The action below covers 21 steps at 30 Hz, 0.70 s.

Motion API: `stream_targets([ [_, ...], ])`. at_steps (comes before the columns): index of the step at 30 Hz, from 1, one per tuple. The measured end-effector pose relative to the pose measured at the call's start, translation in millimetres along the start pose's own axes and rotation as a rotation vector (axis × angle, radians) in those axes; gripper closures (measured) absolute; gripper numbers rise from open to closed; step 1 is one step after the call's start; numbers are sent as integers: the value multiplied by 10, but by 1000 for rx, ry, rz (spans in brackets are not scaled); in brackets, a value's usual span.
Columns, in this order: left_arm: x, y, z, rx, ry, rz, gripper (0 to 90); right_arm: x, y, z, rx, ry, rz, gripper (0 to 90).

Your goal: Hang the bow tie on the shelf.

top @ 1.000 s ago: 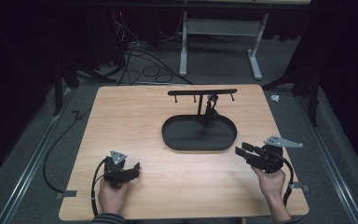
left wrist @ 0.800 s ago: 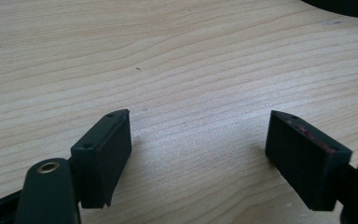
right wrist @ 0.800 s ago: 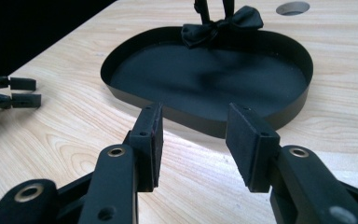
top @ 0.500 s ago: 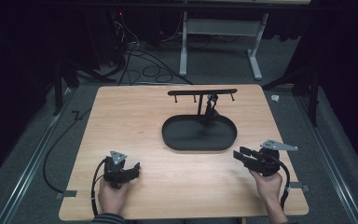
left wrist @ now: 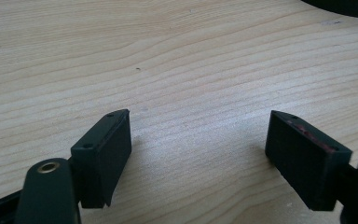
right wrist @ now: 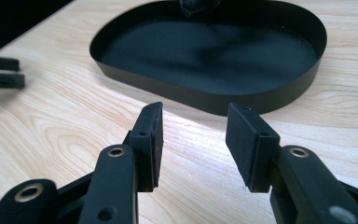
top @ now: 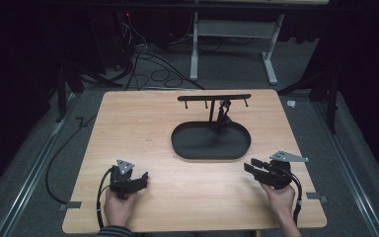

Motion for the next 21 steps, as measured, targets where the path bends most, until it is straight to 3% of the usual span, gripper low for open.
stream_targets([
  [21, 0, 0, 0, 0, 0, 0, 229, -118, -207, -62, -10, 14, -56, 577],
])
Point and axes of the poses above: each handheld gripper's, and its own axes: y roughly backward along the jaws, x roughly out of its top, z roughly to its right, the point moved 7 cm from there along -y, roughly forward along the jaws, and after that the axes turned 6 degrees about -z, right-handed, at the moved point
